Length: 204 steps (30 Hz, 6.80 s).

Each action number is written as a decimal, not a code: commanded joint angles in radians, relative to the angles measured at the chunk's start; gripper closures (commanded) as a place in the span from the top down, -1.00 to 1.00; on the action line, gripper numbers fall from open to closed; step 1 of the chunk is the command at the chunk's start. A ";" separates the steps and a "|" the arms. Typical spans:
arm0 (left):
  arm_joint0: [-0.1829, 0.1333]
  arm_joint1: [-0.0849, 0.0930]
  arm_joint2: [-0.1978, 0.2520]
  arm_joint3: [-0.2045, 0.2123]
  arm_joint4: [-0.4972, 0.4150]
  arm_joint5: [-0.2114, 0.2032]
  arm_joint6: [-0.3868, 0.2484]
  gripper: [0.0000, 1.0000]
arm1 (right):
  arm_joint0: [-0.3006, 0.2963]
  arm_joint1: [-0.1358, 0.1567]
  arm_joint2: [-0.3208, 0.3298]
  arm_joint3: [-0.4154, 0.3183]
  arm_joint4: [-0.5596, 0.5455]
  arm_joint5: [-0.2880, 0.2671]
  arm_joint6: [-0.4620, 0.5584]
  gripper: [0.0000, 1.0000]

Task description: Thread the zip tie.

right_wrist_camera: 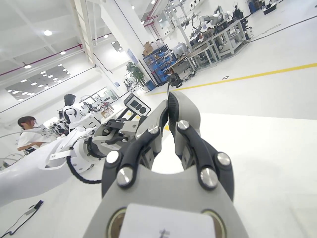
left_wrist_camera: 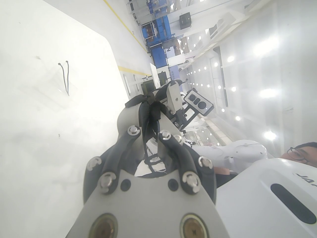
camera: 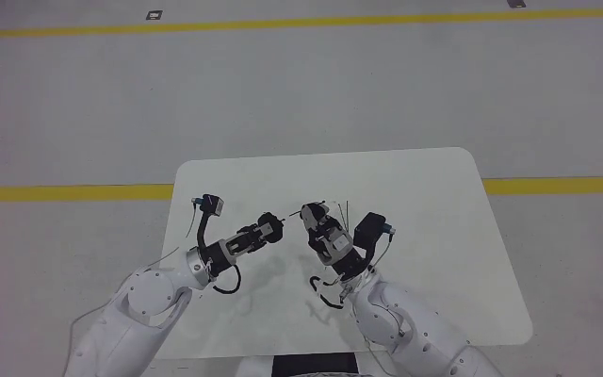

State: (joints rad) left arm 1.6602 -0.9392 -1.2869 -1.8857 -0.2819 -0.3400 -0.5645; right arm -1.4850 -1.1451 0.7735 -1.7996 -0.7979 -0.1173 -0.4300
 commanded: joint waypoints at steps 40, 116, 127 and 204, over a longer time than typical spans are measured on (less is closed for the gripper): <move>0.000 0.000 0.000 0.000 0.000 0.000 0.000 -1.00 | -0.054 -0.044 0.044 -0.023 -0.039 -0.033 0.047 -1.00; -0.012 -0.009 0.007 0.000 -0.008 0.000 0.000 -1.00 | -0.084 -0.115 0.091 0.013 -0.092 -0.085 0.102 -1.00; -0.016 -0.011 0.009 0.004 -0.010 0.004 -0.004 -1.00 | -0.085 -0.121 0.095 0.019 -0.097 -0.098 0.119 -1.00; 0.010 -0.025 0.006 -0.078 -0.387 0.115 -0.156 -1.00 | -0.221 -0.095 0.318 0.002 -0.534 -0.052 -0.170 1.00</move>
State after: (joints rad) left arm 1.6705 -0.9644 -1.2804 -1.9642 -0.6691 -0.2245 -0.7200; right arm -1.7059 -1.2401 1.0911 -1.7980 -1.3321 -0.1691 -0.6005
